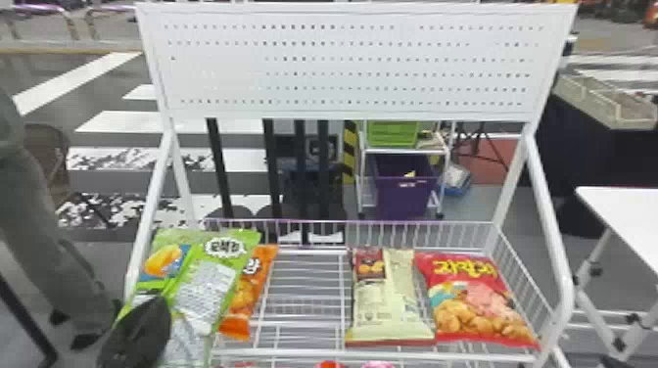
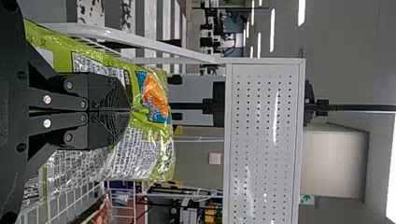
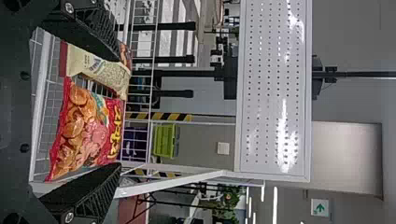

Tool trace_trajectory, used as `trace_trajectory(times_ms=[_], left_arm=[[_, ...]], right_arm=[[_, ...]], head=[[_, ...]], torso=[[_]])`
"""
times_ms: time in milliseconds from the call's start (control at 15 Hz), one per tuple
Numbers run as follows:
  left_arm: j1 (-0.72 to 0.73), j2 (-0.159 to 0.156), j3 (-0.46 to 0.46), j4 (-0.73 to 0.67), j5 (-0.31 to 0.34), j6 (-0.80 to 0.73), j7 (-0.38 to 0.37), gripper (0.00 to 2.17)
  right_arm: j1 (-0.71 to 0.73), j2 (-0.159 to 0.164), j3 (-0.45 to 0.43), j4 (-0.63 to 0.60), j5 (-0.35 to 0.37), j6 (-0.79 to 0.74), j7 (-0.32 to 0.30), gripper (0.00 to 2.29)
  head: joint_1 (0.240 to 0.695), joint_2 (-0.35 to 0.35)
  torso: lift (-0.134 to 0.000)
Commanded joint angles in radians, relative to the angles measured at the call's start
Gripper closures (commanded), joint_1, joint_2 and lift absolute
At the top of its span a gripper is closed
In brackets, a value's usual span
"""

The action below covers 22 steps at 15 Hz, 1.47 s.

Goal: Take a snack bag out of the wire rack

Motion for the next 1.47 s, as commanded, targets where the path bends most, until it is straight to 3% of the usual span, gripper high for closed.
trace_trajectory(times_ms=[0, 400, 733, 1000, 1133, 1200, 1267, 1333, 1400], left_arm=[[0.000, 0.000, -0.001, 0.000, -0.001, 0.000, 0.000, 1.70], [-0.015, -0.003, -0.020, 0.005, -0.012, 0.000, -0.002, 1.70], [-0.031, 0.000, -0.021, 0.020, -0.013, 0.000, -0.002, 1.69], [-0.049, 0.000, -0.021, 0.037, -0.010, 0.003, 0.000, 1.69], [-0.051, 0.002, -0.021, 0.040, -0.008, 0.003, 0.000, 1.69], [-0.054, 0.005, -0.021, 0.044, -0.007, 0.003, 0.000, 1.69], [-0.058, 0.005, -0.021, 0.048, -0.004, 0.006, 0.000, 1.69], [-0.061, 0.005, -0.021, 0.049, -0.004, 0.006, 0.000, 1.69], [-0.063, 0.005, -0.023, 0.051, -0.005, 0.009, 0.000, 1.69]], right_arm=[[-0.060, -0.009, 0.000, 0.066, -0.016, 0.014, 0.000, 0.09], [-0.490, -0.081, 0.183, 0.391, -0.053, 0.136, -0.001, 0.09], [-0.857, -0.075, 0.311, 0.664, -0.136, 0.385, -0.017, 0.09], [-1.041, -0.042, 0.385, 0.856, -0.147, 0.455, -0.014, 0.15], [-1.070, -0.037, 0.397, 0.888, -0.147, 0.480, -0.012, 0.48], [-1.074, -0.037, 0.400, 0.891, -0.147, 0.498, -0.011, 0.77], [-1.077, -0.037, 0.400, 0.891, -0.147, 0.505, -0.012, 1.70], [-1.076, -0.035, 0.400, 0.885, -0.147, 0.511, -0.020, 2.26], [-1.074, -0.034, 0.411, 0.870, -0.147, 0.520, -0.018, 2.25]], head=[[0.499, 0.000], [0.499, 0.000], [0.499, 0.000], [0.499, 0.000], [0.499, 0.000], [0.499, 0.000], [0.499, 0.000], [0.499, 0.000], [0.499, 0.000]], torso=[[0.000], [0.000], [0.000], [0.000], [0.000], [0.000], [0.000], [0.000], [0.000]])
